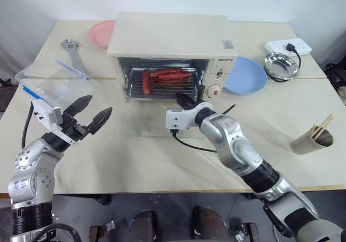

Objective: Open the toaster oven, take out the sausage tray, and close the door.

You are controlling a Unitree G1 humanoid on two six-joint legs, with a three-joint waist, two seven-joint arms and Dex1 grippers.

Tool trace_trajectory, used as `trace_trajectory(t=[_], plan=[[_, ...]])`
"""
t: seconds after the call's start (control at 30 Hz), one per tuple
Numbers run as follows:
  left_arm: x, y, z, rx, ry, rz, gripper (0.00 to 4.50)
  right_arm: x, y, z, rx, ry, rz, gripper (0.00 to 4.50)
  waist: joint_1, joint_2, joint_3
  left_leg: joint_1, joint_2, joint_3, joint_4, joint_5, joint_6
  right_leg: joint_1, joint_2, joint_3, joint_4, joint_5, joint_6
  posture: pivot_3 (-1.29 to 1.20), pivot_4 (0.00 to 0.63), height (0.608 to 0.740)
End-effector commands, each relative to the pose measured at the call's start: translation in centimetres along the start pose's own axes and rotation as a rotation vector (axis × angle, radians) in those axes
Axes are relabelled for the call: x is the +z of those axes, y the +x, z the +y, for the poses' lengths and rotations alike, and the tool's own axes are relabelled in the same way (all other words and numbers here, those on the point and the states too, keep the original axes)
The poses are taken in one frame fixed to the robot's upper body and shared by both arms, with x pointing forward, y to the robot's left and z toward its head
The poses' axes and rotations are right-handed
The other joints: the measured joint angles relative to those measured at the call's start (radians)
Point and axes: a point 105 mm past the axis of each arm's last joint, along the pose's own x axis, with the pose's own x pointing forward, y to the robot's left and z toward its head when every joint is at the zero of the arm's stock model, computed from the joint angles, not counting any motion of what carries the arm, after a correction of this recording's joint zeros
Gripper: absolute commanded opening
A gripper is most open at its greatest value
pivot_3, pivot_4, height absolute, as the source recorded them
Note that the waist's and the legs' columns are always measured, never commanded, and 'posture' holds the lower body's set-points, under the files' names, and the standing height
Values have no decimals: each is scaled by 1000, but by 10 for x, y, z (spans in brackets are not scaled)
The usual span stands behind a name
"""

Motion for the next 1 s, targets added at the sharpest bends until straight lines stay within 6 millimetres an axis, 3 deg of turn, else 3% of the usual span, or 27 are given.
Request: trace_trajectory(t=[0.03,0.27,0.6,0.7,0.83,1.0], plan=[[14,-3,0,-11,23,-35,4500,-1,-14,-33,-126,-35,-22,48,1,0,0,-1,0,0,0,0,0,0,0,0,0,0,0,0,150,740],[10,2,-2,-26,8,-29,4500,1,-27,-25,-116,-42,-40,48,6,0,0,-5,-1,-1,1,0,0,0,0,-2,-2,0,0,0,150,740],[7,16,-12,-117,-32,-37,4500,3,-25,-30,-144,-28,-45,48,4,0,0,-5,-1,0,3,0,0,0,1,-2,-2,0,0,0,150,740],[8,34,-17,-230,-41,-32,4500,5,-22,-29,-139,-27,-57,48,8,0,0,-5,-1,-1,2,0,0,0,1,-2,-2,0,0,0,150,740],[20,58,-7,-307,-9,-66,4500,5,-18,-31,-143,-34,-66,48,7,0,0,-7,-1,0,5,2,0,0,2,-2,-3,0,0,0,150,740],[26,75,-3,-366,9,-90,4500,5,-16,-30,-144,-36,-73,48,-5,0,0,-7,-1,0,3,2,0,-2,2,-2,-2,0,0,0,150,740]])
